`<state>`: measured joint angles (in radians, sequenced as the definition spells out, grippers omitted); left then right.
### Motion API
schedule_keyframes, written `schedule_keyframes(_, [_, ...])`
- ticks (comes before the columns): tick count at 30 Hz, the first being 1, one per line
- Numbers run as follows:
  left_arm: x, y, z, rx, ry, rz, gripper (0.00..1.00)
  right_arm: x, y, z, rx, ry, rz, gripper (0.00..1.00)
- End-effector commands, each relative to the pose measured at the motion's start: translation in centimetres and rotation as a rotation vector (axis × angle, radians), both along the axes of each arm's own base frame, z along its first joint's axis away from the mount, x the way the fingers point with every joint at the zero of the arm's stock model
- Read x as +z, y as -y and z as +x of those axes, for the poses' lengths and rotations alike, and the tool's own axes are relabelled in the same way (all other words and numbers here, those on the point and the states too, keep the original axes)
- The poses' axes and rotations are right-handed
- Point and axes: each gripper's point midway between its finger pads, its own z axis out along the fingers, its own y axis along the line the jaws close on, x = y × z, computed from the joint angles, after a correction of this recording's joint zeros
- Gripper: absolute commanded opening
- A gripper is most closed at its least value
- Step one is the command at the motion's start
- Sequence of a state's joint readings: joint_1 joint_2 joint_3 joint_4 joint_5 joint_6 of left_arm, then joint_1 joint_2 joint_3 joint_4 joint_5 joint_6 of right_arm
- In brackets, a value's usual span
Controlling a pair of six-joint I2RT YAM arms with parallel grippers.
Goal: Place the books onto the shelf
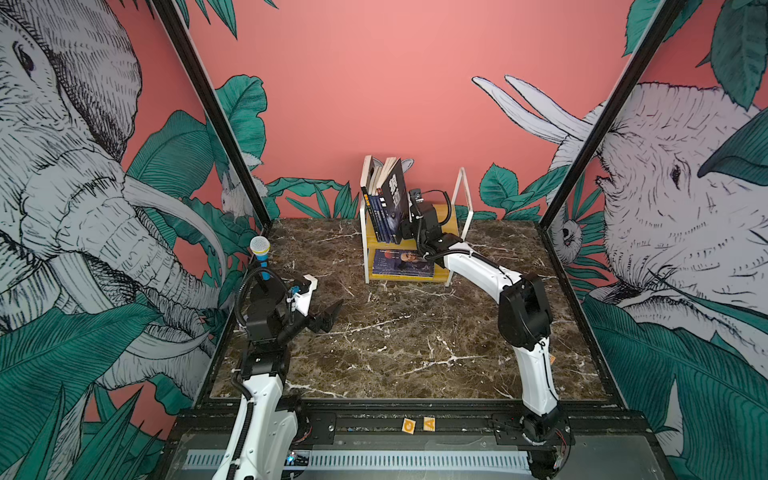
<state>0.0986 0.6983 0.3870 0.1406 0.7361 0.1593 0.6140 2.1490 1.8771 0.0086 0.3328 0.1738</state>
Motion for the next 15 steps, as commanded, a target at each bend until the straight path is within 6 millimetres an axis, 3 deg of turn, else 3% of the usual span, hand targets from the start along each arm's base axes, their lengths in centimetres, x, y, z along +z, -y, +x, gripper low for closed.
schedule_keyframes(1, [-0.2,0.3,-0.2,-0.013,-0.002,-0.006,1.0,-1.1,-0.8,0.1,0.003,-0.02,0.01,0.17])
schedule_keyframes(15, [-0.1,0.2,-0.1,-0.009,0.002,-0.004,1.0,0.1,-2.8,0.8,0.029,-0.006,-0.009,0.16])
